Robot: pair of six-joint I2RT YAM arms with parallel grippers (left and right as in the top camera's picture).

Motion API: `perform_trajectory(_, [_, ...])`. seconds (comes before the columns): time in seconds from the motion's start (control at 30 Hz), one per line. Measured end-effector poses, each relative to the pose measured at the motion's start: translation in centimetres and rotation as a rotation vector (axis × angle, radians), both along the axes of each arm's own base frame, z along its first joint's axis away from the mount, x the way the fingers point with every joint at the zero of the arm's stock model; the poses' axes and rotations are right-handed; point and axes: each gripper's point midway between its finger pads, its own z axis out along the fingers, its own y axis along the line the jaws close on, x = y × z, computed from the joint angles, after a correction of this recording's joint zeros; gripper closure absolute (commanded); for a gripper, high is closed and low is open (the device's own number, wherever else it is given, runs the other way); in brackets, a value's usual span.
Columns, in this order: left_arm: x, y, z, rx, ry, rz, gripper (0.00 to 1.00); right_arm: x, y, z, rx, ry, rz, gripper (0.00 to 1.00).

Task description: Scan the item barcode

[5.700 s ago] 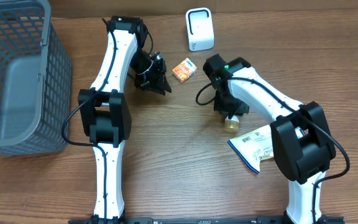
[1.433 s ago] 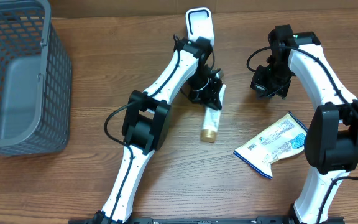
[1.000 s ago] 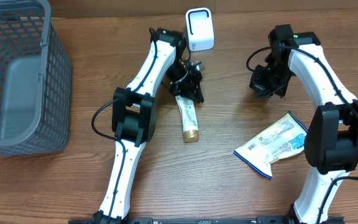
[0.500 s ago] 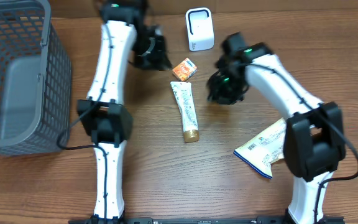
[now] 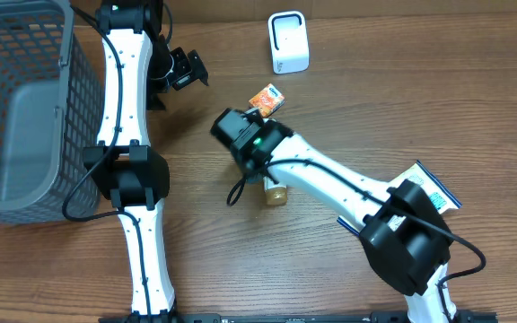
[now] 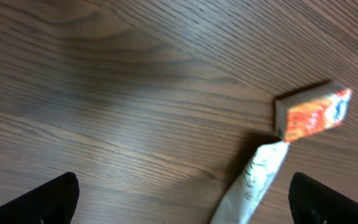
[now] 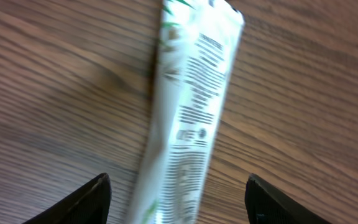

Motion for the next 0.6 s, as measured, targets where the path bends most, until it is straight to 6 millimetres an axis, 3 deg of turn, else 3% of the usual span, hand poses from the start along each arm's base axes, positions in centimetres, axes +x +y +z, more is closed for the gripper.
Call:
perform_trajectory(0.13, [0.0, 0.7, -0.1, 0.038, 0.005, 0.031, 0.0, -0.1, 1.8, 0.2, 0.006, -0.061, 0.024, 0.3])
perform_trajectory(0.37, [0.0, 1.1, -0.1, 0.051, 0.008, 0.051, 0.0, 0.5, 0.8, -2.8, -0.095, -0.083, -0.021, 0.33])
perform_trajectory(0.5, [0.0, 1.1, -0.1, 0.051, 0.008, 0.053, 0.0, 0.4, 0.2, -5.1, -0.146, -0.061, -0.03, 0.42])
perform_trajectory(0.6, [0.0, 1.1, -0.1, 0.051, 0.008, 0.053, 0.0, 0.4, -0.3, -6.2, -0.182, -0.058, -0.036, 0.66])
